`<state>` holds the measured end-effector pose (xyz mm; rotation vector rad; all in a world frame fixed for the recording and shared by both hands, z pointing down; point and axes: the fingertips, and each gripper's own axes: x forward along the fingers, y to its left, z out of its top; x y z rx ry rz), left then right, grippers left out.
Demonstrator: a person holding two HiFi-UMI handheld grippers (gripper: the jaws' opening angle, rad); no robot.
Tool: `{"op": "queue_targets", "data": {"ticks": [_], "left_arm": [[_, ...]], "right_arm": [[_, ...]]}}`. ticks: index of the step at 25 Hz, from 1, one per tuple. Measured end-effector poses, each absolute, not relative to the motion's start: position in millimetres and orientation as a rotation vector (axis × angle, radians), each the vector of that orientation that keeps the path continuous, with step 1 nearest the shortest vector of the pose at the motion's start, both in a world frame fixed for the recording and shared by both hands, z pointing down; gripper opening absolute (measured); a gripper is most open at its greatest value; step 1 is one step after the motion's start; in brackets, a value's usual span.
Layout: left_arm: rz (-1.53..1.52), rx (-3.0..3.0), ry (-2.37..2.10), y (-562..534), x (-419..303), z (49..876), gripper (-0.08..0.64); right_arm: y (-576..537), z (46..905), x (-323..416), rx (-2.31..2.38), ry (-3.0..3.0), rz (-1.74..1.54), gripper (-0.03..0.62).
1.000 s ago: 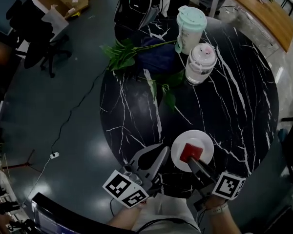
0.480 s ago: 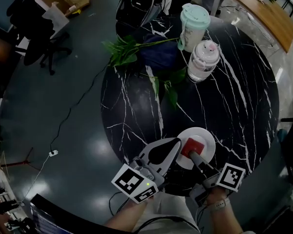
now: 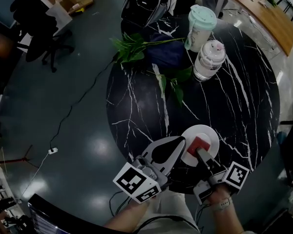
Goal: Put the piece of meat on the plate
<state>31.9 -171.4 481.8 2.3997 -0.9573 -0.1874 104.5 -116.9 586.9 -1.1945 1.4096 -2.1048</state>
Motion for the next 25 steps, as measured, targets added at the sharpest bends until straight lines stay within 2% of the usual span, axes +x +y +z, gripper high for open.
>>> {"op": "queue_targets", "data": {"ticks": [13, 18, 25], "left_arm": [[-0.225, 2.377, -0.950, -156.0, 16.9, 474.2, 0.008], [-0.235, 2.373, -0.935, -150.5, 15.1, 473.6, 0.008], [-0.250, 2.365, -0.912, -142.9, 14.2, 470.8, 0.008]], "right_arm": [[-121.8, 562.3, 98.3, -1.072, 1.419, -2.006, 0.341], [-117.6, 548.2, 91.5, -0.987, 1.636, -1.992, 0.388], [-118.8, 544.0, 97.2, -0.992, 1.674, -1.952, 0.393]]}}
